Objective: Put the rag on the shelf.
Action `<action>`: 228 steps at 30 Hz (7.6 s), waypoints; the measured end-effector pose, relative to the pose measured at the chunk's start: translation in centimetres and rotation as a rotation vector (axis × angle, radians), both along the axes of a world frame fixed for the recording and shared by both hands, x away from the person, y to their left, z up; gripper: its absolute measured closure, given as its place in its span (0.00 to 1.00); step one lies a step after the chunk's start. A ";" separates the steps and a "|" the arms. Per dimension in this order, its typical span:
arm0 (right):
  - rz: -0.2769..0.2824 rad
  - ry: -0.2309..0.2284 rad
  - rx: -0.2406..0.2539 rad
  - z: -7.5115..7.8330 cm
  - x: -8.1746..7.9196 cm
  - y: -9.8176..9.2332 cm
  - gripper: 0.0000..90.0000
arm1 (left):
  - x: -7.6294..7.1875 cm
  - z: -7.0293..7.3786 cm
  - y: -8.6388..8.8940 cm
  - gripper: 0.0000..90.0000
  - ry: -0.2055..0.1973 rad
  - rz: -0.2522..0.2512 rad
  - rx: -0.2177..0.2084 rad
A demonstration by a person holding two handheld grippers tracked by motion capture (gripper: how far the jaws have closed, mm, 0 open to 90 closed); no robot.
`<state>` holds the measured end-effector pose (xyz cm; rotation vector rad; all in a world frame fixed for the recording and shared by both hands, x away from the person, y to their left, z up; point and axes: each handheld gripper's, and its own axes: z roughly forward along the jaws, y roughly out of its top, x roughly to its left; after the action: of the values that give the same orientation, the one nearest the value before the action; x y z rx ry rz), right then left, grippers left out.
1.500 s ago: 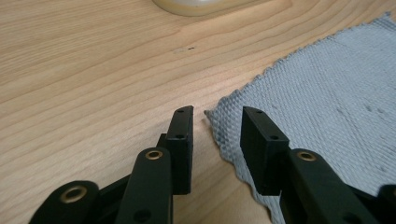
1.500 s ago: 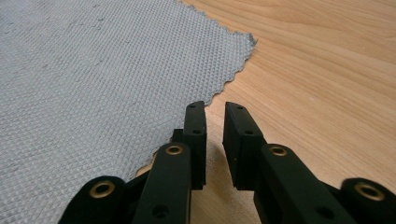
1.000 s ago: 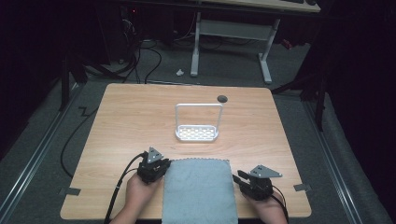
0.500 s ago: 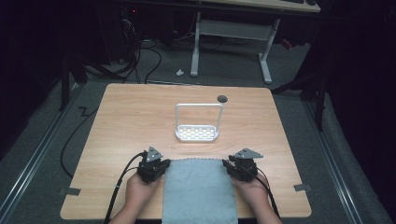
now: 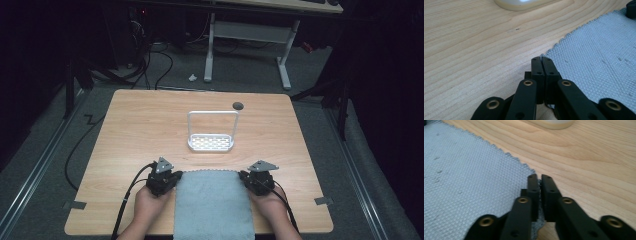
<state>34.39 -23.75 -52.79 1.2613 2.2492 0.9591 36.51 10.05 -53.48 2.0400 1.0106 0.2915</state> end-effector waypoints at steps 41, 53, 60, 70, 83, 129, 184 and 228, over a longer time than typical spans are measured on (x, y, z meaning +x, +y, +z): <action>-0.009 -0.340 0.197 6.5 -4.0 -1.1 1.00 | -2.8 6.5 1.9 0.99 -0.275 0.003 -0.238; -0.025 -0.454 0.238 10.6 -3.2 -1.2 1.00 | -2.2 10.7 1.8 0.99 -0.395 0.014 -0.289; -0.037 -0.493 0.261 12.6 -2.6 -1.4 1.00 | -1.0 12.8 1.8 0.99 -0.434 0.023 -0.301; -0.040 -0.545 0.282 15.9 -1.3 -1.8 1.00 | 0.3 16.2 1.4 0.99 -0.499 0.016 -0.299; -0.058 -0.564 0.299 17.7 1.6 -1.8 1.00 | 3.6 17.7 0.9 0.99 -0.533 0.050 -0.276; -0.085 -0.338 0.185 13.9 15.7 -1.0 1.00 | 15.5 13.0 -0.3 0.99 -0.268 0.117 -0.081; -0.124 -0.262 0.185 7.7 12.5 -2.3 0.78 | 12.2 6.6 2.7 0.71 -0.141 0.157 -0.132; -0.040 -0.370 0.087 8.7 2.5 -2.7 0.63 | 0.9 6.6 5.7 0.57 -0.232 0.080 -0.120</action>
<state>36.92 -26.42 -44.11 1.0567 1.9084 1.1782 37.38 15.77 -46.84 1.8132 0.9427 0.4862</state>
